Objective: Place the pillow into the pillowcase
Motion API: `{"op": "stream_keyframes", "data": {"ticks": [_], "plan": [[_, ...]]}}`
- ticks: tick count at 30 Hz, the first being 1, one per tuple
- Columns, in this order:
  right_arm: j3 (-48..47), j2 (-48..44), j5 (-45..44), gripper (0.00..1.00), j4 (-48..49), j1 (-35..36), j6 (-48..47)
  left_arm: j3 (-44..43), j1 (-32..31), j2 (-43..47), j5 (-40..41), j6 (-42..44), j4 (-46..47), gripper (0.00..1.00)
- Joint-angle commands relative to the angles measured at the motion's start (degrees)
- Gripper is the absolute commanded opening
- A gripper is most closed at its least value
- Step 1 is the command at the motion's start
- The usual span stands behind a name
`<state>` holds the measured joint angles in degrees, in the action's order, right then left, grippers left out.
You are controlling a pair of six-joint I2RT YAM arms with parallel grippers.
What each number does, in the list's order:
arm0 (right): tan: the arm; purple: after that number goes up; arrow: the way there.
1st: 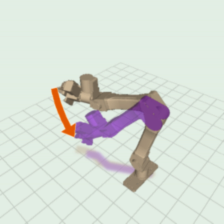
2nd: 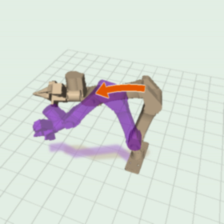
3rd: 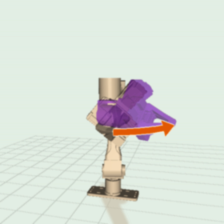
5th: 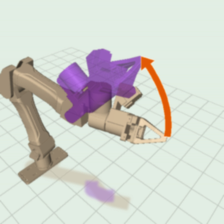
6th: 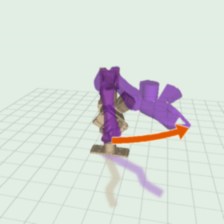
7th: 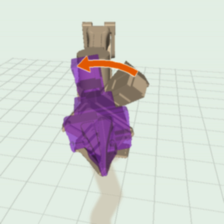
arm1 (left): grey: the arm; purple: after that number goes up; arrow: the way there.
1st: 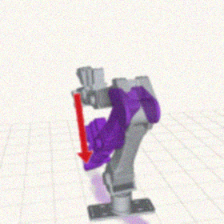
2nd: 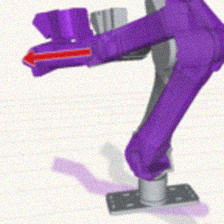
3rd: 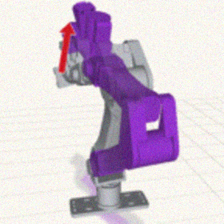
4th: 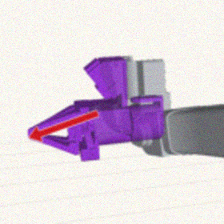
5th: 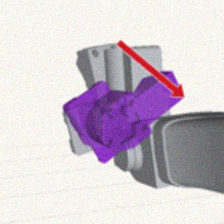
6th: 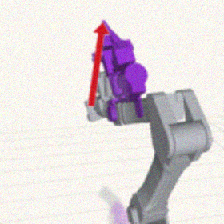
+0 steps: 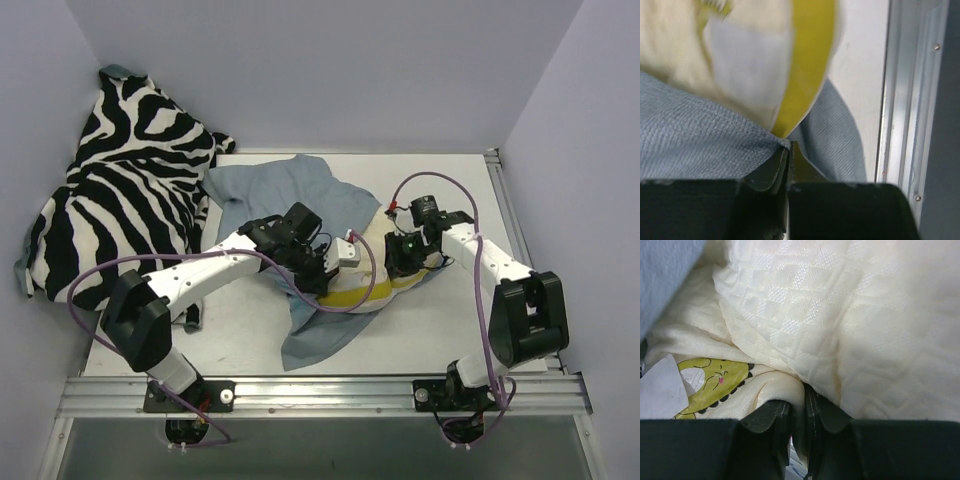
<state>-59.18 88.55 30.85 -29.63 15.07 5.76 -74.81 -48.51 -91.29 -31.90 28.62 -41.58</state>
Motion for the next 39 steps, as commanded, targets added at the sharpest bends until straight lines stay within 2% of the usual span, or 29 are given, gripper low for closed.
{"op": "stream_keyframes", "data": {"ticks": [1,2,3,4,5,6,7,9,12,15,19,26,29,30,32,33,34,36,38,39], "plan": [[1.79,-3.39,-0.44,0.0,0.38,-1.27,-2.31,2.46,2.02,1.54,-1.78,-4.36,1.58,0.1],[1.18,-3.47,0.17,0.07,-1.64,-1.27,-5.29,3.08,1.93,2.77,-1.76,-4.36,2.46,0.19],[-0.83,-3.21,1.39,0.26,-4.27,-1.36,-8.19,3.7,1.93,3.39,-2.37,-4.54,2.47,0.32],[-1.81,-3.56,2.54,0.37,-9.61,-2.32,-9.61,3.88,1.93,5.57,-2.73,-4.8,2.3,0.5],[-2.43,-4.17,3.94,0.51,-11.66,-3.54,-11.02,3.96,2.19,6.98,-2.47,-4.98,2.3,0.57],[-2.87,-5.14,5.35,0.7,-13.25,-5.04,-11.82,3.79,2.63,8.48,-1.77,-5.24,2.56,0.62],[-3.31,-7.32,8.32,0.77,-15.35,-8.44,-11.74,3.09,3.07,11.1,0.15,-7.07,4.04,0.71],[-3.92,-9.27,10.97,0.84,-16.77,-11.63,-9.73,1.51,5.09,12.36,3.06,-11.45,6.15,0.75],[-3.93,-11.12,13.79,0.84,-15.38,-18.04,-4.56,-2.79,5.53,10.0,12.37,-15.95,10.63,0.77],[-0.6,-10.95,13.98,0.8,-9.33,-22.0,5.56,-8.06,4.75,2.54,20.98,-16.93,13.98,0.79],[4.06,-6.48,11.69,0.79,-0.55,-22.89,14.6,-18.07,4.22,-12.2,25.4,-18.25,14.86,0.8],[7.67,0.3,7.99,0.75,9.84,-23.07,21.39,-33.99,3.69,-28.23,28.65,-21.85,17.5,0.79],[8.81,1.62,9.93,0.66,11.34,-22.81,22.37,-39.53,3.25,-33.95,29.79,-21.77,17.94,0.79],[8.99,1.8,10.1,0.59,11.35,-22.89,22.19,-40.5,3.25,-35.26,29.88,-21.77,17.94,0.79],[9.61,1.89,10.46,0.52,11.34,-22.98,21.75,-43.31,3.25,-38.61,31.1,-21.68,18.03,0.79],[9.69,2.06,10.54,0.43,11.26,-23.07,21.58,-43.93,3.42,-39.66,31.46,-21.77,18.03,0.79],[9.96,2.24,10.98,0.38,11.17,-23.07,21.05,-44.72,3.34,-41.41,31.46,-21.77,18.12,0.79],[10.22,2.32,10.99,0.26,10.73,-23.07,20.43,-46.48,3.42,-42.74,34.62,-21.33,18.12,0.73],[10.48,2.15,10.55,0.22,10.03,-23.07,19.47,-47.62,3.51,-44.15,35.59,-21.06,18.38,0.67],[10.57,2.06,10.37,0.18,9.68,-22.89,19.2,-47.97,3.77,-44.33,35.24,-20.72,18.47,0.57]]}}
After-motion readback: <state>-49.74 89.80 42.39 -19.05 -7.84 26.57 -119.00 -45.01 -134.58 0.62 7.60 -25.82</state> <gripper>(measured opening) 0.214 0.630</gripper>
